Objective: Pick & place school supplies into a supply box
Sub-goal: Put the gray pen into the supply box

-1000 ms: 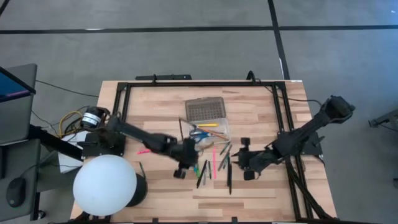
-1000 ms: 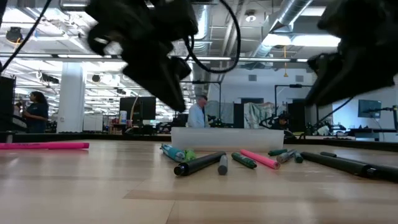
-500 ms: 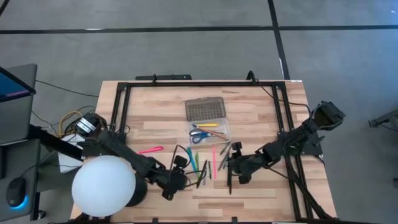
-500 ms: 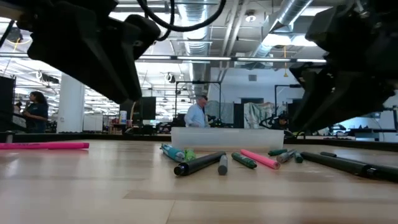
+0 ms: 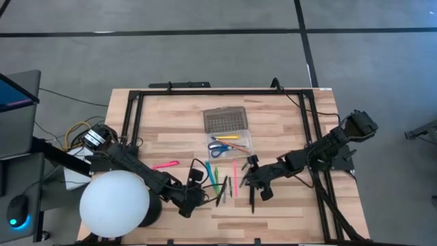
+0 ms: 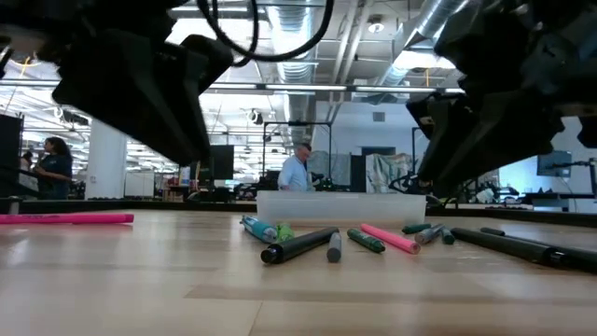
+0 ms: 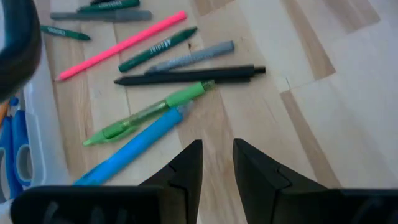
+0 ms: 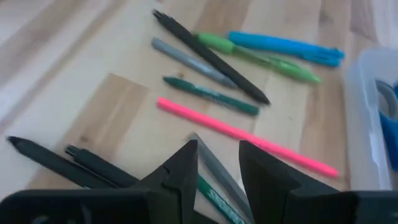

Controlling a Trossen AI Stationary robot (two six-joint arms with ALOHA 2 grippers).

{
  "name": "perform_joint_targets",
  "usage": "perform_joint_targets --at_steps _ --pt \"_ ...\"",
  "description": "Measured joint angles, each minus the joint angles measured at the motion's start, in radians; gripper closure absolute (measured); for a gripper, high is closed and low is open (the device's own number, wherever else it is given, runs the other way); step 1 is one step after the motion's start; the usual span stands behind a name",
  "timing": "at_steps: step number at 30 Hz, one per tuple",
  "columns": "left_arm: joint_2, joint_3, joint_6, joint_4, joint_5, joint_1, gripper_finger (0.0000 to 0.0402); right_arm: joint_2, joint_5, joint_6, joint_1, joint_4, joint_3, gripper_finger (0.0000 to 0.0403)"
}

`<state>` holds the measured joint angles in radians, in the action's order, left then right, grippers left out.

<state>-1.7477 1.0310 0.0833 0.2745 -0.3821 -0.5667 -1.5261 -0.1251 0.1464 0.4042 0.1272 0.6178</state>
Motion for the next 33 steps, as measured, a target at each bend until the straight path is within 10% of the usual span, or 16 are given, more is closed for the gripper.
perform_joint_targets --at_steps 33 --pt "0.0 -0.021 0.01 -0.003 -0.048 0.0 0.0318 -0.211 0.047 -0.175 -0.059 -0.153 0.127 0.0347"
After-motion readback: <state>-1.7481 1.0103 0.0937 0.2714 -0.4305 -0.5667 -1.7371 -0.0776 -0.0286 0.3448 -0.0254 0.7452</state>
